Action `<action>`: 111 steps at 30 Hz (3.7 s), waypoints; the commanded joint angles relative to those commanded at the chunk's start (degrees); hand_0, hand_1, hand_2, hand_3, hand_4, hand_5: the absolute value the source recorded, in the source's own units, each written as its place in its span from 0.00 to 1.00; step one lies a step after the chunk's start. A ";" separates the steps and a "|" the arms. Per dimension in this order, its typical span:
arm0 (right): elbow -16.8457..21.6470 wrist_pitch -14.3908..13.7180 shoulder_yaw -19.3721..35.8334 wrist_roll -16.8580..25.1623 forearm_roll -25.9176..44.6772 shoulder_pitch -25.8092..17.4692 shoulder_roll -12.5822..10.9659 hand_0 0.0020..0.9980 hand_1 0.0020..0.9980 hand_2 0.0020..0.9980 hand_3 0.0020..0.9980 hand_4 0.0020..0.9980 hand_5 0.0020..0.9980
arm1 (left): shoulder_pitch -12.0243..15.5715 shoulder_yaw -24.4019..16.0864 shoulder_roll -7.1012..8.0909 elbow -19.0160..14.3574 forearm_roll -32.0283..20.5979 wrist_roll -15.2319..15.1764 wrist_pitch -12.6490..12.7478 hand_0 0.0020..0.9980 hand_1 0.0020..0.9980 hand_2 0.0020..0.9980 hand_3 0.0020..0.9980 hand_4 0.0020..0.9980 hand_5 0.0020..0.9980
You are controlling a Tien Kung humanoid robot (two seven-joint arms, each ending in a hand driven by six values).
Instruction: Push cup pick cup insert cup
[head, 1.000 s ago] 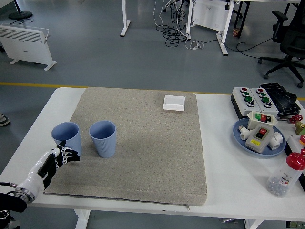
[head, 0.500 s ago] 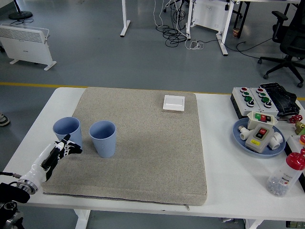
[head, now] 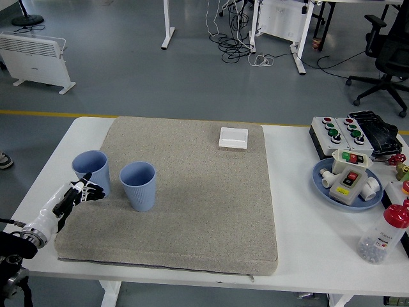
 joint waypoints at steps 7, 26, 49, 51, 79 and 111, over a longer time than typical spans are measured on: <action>0.00 0.03 -0.12 0.01 -0.01 0.00 0.02 0.73 0.65 0.65 0.57 0.12 0.46 | -2.50 1.10 0.34 3.68 -0.55 -1.00 -0.05 0.78 0.57 0.51 0.47 0.65 1.00; 0.00 0.05 -0.63 0.02 0.44 0.12 0.06 0.73 0.65 0.65 0.57 0.12 0.47 | -8.47 6.96 0.82 11.10 -3.73 -4.77 -0.12 0.78 0.57 0.51 0.47 0.64 1.00; 0.00 0.10 -1.04 0.08 0.69 0.51 0.04 0.73 0.65 0.65 0.57 0.12 0.46 | -14.80 11.65 -0.06 18.73 -7.34 -6.72 -1.09 0.79 0.57 0.50 0.46 0.63 1.00; 0.00 0.10 -1.04 0.07 0.63 0.52 0.04 0.72 0.65 0.65 0.57 0.12 0.47 | -15.15 11.60 -0.27 19.93 -7.73 -6.99 -1.37 0.80 0.57 0.50 0.46 0.62 1.00; 0.00 0.02 -0.70 0.08 0.79 0.06 -0.13 0.72 0.65 0.65 0.58 0.12 0.47 | -7.52 -0.41 10.15 -9.69 8.20 -9.40 5.77 0.68 0.63 0.62 0.54 0.70 0.74; 0.00 -0.19 -1.36 0.03 2.04 0.08 -0.49 0.73 0.65 0.65 0.58 0.12 0.46 | -29.97 37.39 12.86 -12.63 28.13 18.21 -6.02 1.00 0.96 1.00 1.00 0.90 0.26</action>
